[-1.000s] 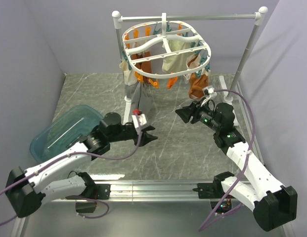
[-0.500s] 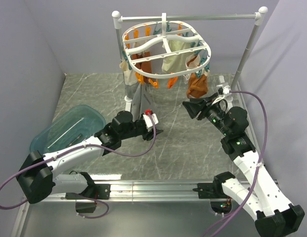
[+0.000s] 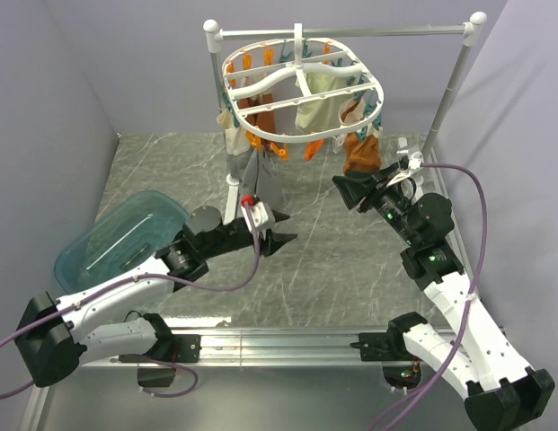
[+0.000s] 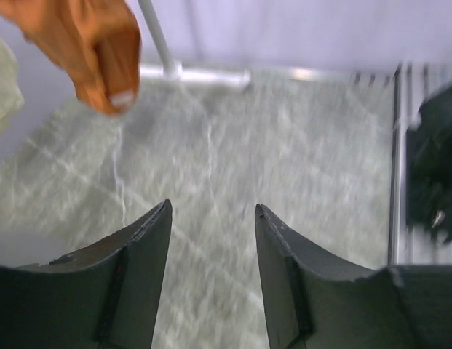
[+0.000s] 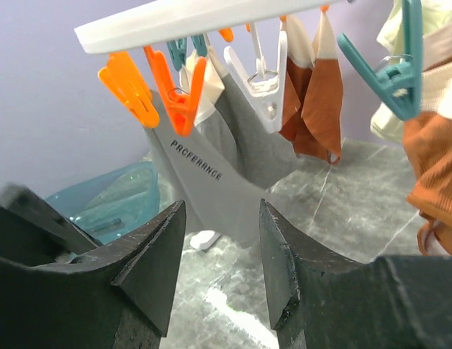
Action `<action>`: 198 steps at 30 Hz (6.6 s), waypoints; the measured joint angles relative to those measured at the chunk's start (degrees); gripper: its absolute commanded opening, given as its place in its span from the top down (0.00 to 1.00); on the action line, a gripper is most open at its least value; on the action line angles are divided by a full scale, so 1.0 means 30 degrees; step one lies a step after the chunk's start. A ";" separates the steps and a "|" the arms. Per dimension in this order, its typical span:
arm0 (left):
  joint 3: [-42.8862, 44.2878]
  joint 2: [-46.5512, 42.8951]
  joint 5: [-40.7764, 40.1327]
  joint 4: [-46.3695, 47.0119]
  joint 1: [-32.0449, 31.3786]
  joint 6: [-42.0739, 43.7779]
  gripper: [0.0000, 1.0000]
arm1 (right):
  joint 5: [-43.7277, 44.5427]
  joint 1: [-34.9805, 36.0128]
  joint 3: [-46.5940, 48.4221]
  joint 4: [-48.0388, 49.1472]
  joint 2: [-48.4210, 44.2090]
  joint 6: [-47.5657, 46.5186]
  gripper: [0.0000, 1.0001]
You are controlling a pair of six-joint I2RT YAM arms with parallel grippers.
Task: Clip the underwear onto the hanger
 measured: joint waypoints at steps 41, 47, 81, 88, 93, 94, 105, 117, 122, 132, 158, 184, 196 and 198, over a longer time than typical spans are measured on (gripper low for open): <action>0.7482 0.5646 -0.7628 0.3927 -0.0240 -0.4554 0.45 | 0.2841 0.1676 0.2390 0.3271 0.3359 0.2433 0.33; 0.7570 0.5799 -0.7745 0.4466 -0.0240 -0.4517 0.54 | 0.2790 0.1676 0.2645 0.2965 0.3359 0.2441 0.28; 0.7810 0.6987 -0.6914 0.5603 -0.0240 -0.3993 0.82 | 0.1931 0.1690 0.3665 0.3082 0.5333 0.4371 0.25; 0.7810 0.6980 -0.6761 0.5610 -0.0240 -0.4022 0.83 | 0.1814 0.1800 0.4014 0.3060 0.5778 0.4517 0.26; 0.7810 0.6965 -0.6717 0.5741 -0.0240 -0.4029 0.83 | 0.1654 0.1800 0.4299 0.3038 0.5989 0.4881 0.37; 0.7810 0.6965 -0.6710 0.5763 -0.0240 -0.4022 0.82 | 0.1661 0.1800 0.4350 0.3024 0.6033 0.4947 0.45; 0.7810 0.6637 -0.6484 0.5144 -0.0240 -0.3985 0.42 | 0.1661 0.1909 0.4532 0.3038 0.6091 0.5384 0.93; 0.7796 0.5136 -0.5894 0.2470 -0.0153 -0.3708 0.37 | 0.1749 0.1923 0.4626 0.2943 0.6091 0.5049 1.00; 0.7788 0.3191 -0.2557 -0.2419 0.0372 -0.0933 0.41 | 0.2310 0.2055 0.4947 0.2557 0.6091 0.4350 1.00; 0.7206 0.2499 0.1443 -1.0928 0.0153 0.6878 0.38 | 0.4233 0.3162 0.5610 0.1377 0.6098 0.2980 1.00; 1.6524 1.3770 -0.5763 -2.0538 -0.1996 0.9908 0.28 | 0.8495 0.7023 0.6907 -0.0984 0.5894 0.0692 1.00; 1.8527 1.6487 -1.4258 -1.9875 -0.2106 1.0703 0.25 | 0.9850 0.8138 0.6972 -0.1093 0.5952 -0.0262 1.00; 1.8367 1.6932 -1.6014 -1.8804 -0.1355 1.2386 0.21 | 0.9843 0.8145 0.6965 -0.1093 0.5952 -0.0270 1.00; 1.8462 1.7172 -1.6174 -1.8892 -0.1209 1.2502 0.19 | 0.9843 0.8145 0.6958 -0.1086 0.5952 -0.0262 1.00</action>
